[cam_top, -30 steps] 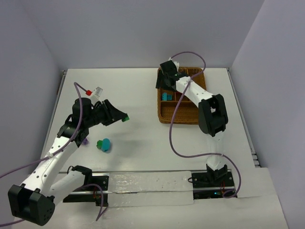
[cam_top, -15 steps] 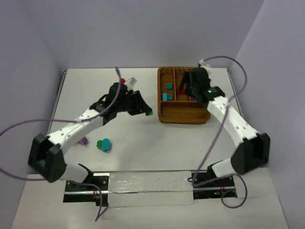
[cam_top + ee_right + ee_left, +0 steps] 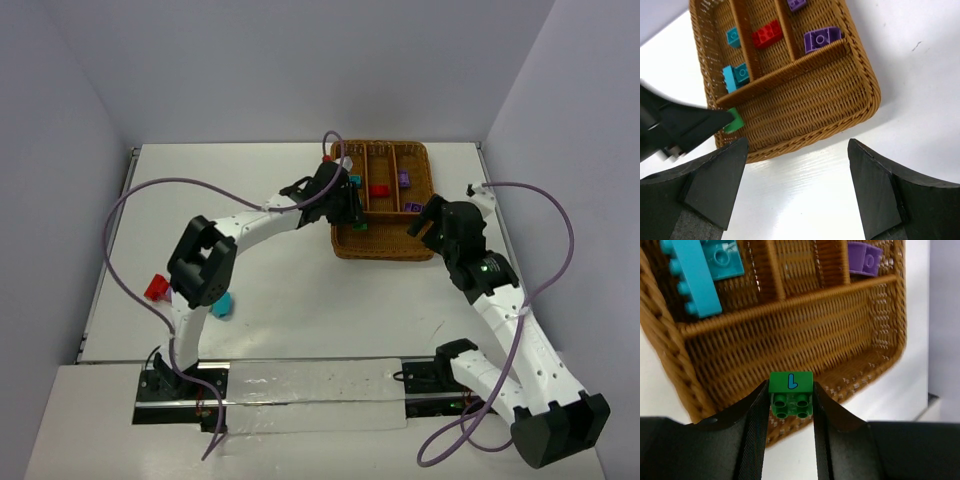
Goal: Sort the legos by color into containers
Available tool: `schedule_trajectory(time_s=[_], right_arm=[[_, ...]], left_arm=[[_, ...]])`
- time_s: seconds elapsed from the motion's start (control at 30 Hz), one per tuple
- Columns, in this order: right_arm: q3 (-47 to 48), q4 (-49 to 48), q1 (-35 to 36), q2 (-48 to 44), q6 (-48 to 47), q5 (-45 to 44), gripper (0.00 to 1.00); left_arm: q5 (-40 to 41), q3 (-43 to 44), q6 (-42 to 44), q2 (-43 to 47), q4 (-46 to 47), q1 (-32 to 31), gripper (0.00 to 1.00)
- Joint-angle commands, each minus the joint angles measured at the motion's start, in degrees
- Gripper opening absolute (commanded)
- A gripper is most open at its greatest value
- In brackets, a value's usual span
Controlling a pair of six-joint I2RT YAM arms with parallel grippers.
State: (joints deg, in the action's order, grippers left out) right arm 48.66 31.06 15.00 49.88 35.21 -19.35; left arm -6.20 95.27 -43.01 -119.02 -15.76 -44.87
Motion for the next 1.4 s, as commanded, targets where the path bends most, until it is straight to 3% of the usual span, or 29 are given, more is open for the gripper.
schedule_trajectory(time_s=[0.0, 0.03, 0.13, 0.4, 0.53, 0.83, 1.0, 1.13, 1.37], right_arm=[[1.1, 0.4, 0.2, -3.2, 0.3, -2.9, 0.88], [1.4, 0.7, 0.2, -3.5, 0.2, -3.1, 0.88], [1.7, 1.1, 0.2, -3.8, -0.4, -3.1, 0.88], [1.6, -0.2, 0.2, -2.6, -1.2, 0.7, 0.88], [1.6, -2.6, 1.3, -1.4, -2.0, 5.7, 0.88], [9.9, -8.5, 28.6, 17.7, -0.8, 3.6, 0.89], [14.6, -12.0, 35.6, 27.9, -0.8, 7.6, 0.89], [20.6, -9.1, 41.8, 35.0, -4.2, 8.0, 0.89], [21.0, -10.4, 43.8, 38.8, -3.4, 10.1, 0.90]], left_arm=[[5.5, 9.6, 2.2, -4.5, -4.8, -1.6, 0.58], [5.9, 9.9, 2.3, -4.8, -5.3, -1.8, 0.70], [5.9, 8.7, 2.8, -2.1, -5.3, -2.4, 0.93], [15.3, 3.3, 4.3, 11.7, -10.3, -3.3, 0.95], [24.2, -3.6, 4.9, 22.8, -15.5, -2.5, 0.95], [28.4, -31.8, -0.3, 55.5, -28.2, 16.8, 0.97], [31.9, -40.0, -5.9, 58.1, -34.2, 18.5, 0.94], [35.0, -42.7, -14.8, 58.6, -38.4, 18.7, 0.90], [33.6, -49.2, -25.7, 60.3, -39.4, 19.6, 0.93]])
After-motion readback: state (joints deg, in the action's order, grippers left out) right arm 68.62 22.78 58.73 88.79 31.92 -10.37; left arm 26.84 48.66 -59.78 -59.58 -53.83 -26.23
